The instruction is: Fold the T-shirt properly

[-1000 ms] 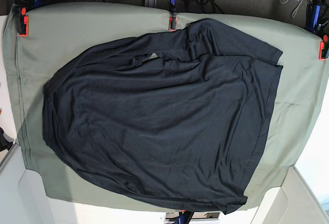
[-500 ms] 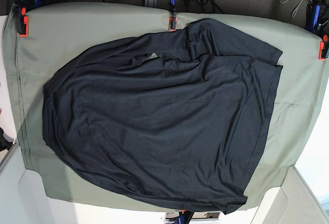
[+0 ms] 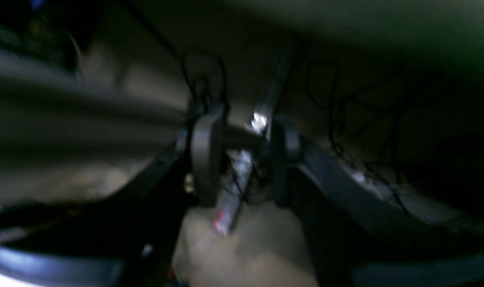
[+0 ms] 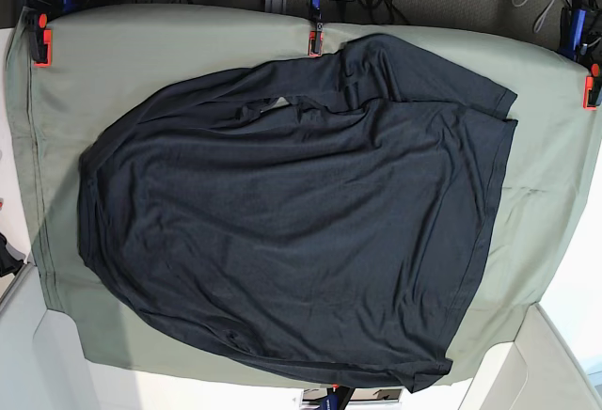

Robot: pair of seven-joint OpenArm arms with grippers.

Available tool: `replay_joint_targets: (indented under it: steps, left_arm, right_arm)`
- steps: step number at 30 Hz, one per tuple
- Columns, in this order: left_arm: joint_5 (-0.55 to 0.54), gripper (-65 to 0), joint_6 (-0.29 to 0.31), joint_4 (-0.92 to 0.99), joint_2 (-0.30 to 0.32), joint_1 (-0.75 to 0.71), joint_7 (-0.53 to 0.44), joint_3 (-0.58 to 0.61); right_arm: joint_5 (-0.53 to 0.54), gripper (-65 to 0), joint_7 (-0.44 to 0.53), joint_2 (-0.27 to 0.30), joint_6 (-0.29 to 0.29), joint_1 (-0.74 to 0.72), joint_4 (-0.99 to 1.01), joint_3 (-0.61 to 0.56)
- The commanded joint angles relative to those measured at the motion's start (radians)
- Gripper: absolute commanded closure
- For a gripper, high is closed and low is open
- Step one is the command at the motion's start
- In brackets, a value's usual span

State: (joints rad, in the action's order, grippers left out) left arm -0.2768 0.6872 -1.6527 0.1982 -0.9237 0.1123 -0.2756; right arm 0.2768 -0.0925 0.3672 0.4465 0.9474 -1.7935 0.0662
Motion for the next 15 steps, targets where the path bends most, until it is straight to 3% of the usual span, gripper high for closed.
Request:
replay_joint_targets:
  steps: [1, 5, 7, 11, 13, 15]
  left_arm:
    - [-0.024, -19.9, 0.011, -0.037, 0.005, -0.028, -0.014, -0.029]
    - [-0.087, -19.9, 0.011, -0.139, 0.005, -0.065, 0.006, -0.118]
    - [-0.122, -19.9, 0.011, -0.182, 0.007, -0.074, 0.023, -0.156]
    - [-0.223, -20.1, 0.011, -0.233, 0.056, -0.074, 0.072, -0.208]
    - [-0.239, -21.2, 0.011, -0.241, 0.087, -0.074, 0.072, -0.229]
    - [-0.261, -28.0, 0.011, -0.246, 0.114, -0.073, 0.072, -0.245]
  right_arm:
    - [0.038, -21.3, 0.007, 0.006, 0.006, 0.007, -0.049, 0.024]
    - [0.145, -21.5, -0.014, 0.006, 0.003, -0.021, -0.157, 0.106]
    - [0.19, -25.3, -0.04, 0.006, 0.002, -0.065, -0.169, 0.144]
    - [0.24, -36.1, -0.142, 0.0, -0.083, -0.203, -0.161, 0.185]
    - [0.24, -37.0, -0.164, -0.005, -0.111, -0.284, -0.147, 0.189]
    - [0.24, -37.0, -0.194, -0.005, -0.14, -0.369, -0.122, 0.189]
